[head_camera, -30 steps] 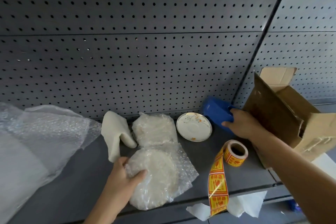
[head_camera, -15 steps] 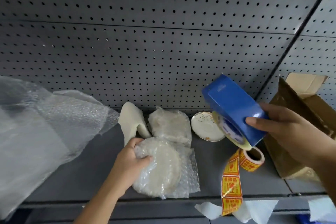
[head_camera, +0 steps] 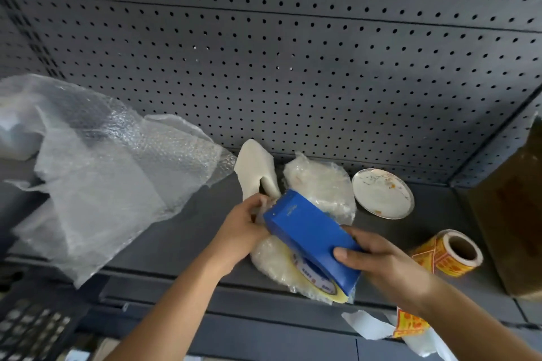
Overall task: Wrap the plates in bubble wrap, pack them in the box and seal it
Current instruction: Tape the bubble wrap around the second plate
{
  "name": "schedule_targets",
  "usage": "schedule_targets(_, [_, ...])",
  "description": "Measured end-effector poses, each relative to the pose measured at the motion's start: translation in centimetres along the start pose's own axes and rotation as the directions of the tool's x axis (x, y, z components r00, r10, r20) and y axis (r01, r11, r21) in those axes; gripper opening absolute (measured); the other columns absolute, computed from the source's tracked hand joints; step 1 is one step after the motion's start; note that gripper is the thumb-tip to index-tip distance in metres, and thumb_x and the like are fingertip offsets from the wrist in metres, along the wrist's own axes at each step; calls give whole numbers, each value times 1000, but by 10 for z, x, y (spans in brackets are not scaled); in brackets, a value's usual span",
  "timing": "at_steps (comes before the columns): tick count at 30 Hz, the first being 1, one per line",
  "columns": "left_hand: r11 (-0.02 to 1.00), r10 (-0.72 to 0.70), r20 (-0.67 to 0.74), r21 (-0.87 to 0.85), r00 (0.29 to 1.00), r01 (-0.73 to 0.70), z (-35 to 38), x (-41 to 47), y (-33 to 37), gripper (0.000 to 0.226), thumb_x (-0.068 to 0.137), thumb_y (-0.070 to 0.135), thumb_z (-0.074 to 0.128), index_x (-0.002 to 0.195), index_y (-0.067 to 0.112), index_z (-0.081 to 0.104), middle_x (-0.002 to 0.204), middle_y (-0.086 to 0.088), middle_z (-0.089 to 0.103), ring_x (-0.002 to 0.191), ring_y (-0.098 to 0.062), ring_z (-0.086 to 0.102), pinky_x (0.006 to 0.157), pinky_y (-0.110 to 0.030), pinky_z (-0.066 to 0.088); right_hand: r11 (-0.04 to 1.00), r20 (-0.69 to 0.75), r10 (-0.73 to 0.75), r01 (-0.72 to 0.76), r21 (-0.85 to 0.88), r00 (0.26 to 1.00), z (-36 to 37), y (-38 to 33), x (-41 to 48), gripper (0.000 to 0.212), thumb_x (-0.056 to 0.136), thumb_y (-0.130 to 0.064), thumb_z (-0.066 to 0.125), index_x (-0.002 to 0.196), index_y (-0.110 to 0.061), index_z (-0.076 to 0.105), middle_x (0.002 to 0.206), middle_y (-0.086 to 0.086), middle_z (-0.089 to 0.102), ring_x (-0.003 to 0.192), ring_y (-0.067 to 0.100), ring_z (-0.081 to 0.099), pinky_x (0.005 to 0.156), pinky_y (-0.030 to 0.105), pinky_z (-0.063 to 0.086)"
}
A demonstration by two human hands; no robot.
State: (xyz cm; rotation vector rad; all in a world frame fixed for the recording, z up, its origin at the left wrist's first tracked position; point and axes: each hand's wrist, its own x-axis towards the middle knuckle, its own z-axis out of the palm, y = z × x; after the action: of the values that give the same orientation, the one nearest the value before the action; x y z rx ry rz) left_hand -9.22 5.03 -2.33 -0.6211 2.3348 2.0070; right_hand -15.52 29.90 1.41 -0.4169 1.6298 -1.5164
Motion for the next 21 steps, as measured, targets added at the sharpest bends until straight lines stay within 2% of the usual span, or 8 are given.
schedule_targets(3, [985,-57,46,-158,997,64,-4,-5,-8,40,88,21,74,127,27,67,122,9,73,116,-9,67,105,-36,52,999,-12,10,-9,32,1000,-2,2,4,46,83,-22,68,128,-11,66,123,15,70,118,33,64,91,30,53])
schedule_targets(6, [939,-37,66,-338,997,57,0,-17,-15,52,97,21,67,145,34,51,137,8,66,128,-12,62,110,-42,47,999,0,17,-17,45,1000,-3,4,6,47,83,-24,70,129,-12,66,125,16,69,119,33,63,96,34,52])
schedule_targets(9, [872,-2,127,-486,992,64,8,-31,-23,49,100,22,61,148,27,48,142,2,64,133,-17,59,112,-43,42,998,8,26,-27,51,1000,-4,5,7,49,82,-28,73,129,-15,67,128,16,67,122,34,62,102,41,48])
schedule_targets(12, [881,29,169,-469,985,55,12,-43,-30,55,97,16,63,148,25,46,140,-2,65,131,-20,60,107,-37,48,997,8,32,-32,69,999,-5,4,7,49,78,-30,75,125,-18,70,127,16,68,120,33,63,100,38,51])
schedule_targets(16, [920,109,100,-387,989,-63,21,-46,-35,70,93,-5,66,149,30,41,135,2,67,126,-16,64,96,-26,55,996,-5,32,-32,78,999,-7,5,7,46,82,-20,66,128,-10,66,124,16,70,118,32,65,92,32,55])
schedule_targets(18, [926,147,56,-359,988,-118,27,-44,-38,79,90,-8,68,151,31,38,137,5,65,127,-16,62,96,-27,55,993,-6,41,-40,112,999,-8,4,6,47,82,-17,63,128,-8,65,124,17,70,116,31,66,88,30,56])
schedule_targets(21, [921,187,-66,-336,980,-198,38,-42,-41,80,91,-6,70,153,29,34,144,5,60,133,-18,58,101,-34,54,987,-7,57,-55,152,998,-8,4,5,46,81,-15,62,126,-6,66,123,20,69,112,31,68,84,29,57])
